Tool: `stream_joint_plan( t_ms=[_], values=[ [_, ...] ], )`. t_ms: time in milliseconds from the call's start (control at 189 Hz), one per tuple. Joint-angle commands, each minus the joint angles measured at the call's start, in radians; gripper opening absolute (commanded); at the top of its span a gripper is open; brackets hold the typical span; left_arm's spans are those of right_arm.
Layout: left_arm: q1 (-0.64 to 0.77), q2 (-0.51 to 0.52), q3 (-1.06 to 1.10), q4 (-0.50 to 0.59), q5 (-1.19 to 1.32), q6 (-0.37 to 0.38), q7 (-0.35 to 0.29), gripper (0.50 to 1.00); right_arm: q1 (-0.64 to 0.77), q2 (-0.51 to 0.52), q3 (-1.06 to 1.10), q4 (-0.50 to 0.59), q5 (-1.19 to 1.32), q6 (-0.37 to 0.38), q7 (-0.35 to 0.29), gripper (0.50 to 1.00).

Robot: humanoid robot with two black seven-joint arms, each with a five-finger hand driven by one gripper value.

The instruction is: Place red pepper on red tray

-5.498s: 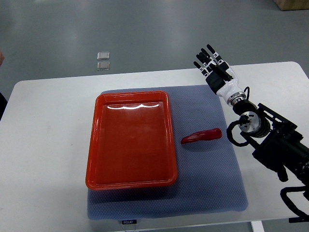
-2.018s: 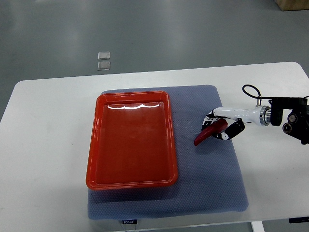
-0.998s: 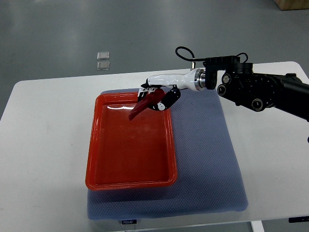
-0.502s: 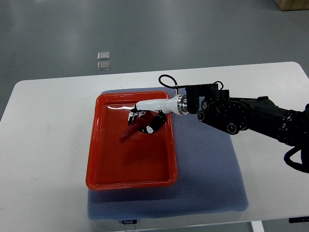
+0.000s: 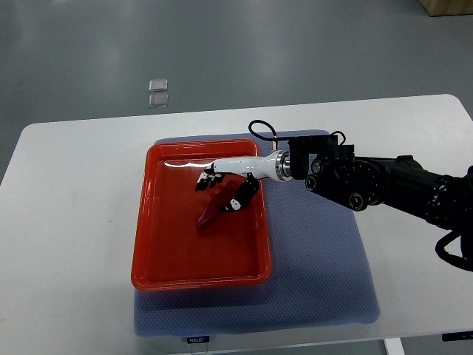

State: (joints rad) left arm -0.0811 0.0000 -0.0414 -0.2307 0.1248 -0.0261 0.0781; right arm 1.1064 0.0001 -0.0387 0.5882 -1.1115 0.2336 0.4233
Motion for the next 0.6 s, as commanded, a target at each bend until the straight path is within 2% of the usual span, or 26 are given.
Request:
stream_joint_plan(
  t_ms=[0, 153, 407, 597],
  values=[
    [0.0, 0.0, 0.0, 0.002, -0.001, 0.0, 0.0, 1.0, 0.006, 0.0, 0.005, 0.001, 0.002, 0.001, 0.0, 0.803],
    [0.0, 0.0, -0.002, 0.005, -0.001, 0.0, 0.0, 1.0, 0.029, 0.0, 0.039, 0.002, 0.036, 0.0, 0.0, 0.813],
    [0.0, 0.0, -0.003, 0.007, 0.001, 0.0, 0.0, 1.0, 0.019, -0.015, 0.27, 0.01, 0.223, 0.001, 0.002, 0.813],
    [0.001, 0.0, -0.003, 0.001, -0.001, 0.0, 0.0, 1.0, -0.099, -0.038, 0.528, 0.01, 0.472, -0.008, 0.0, 0.813]
  ],
)
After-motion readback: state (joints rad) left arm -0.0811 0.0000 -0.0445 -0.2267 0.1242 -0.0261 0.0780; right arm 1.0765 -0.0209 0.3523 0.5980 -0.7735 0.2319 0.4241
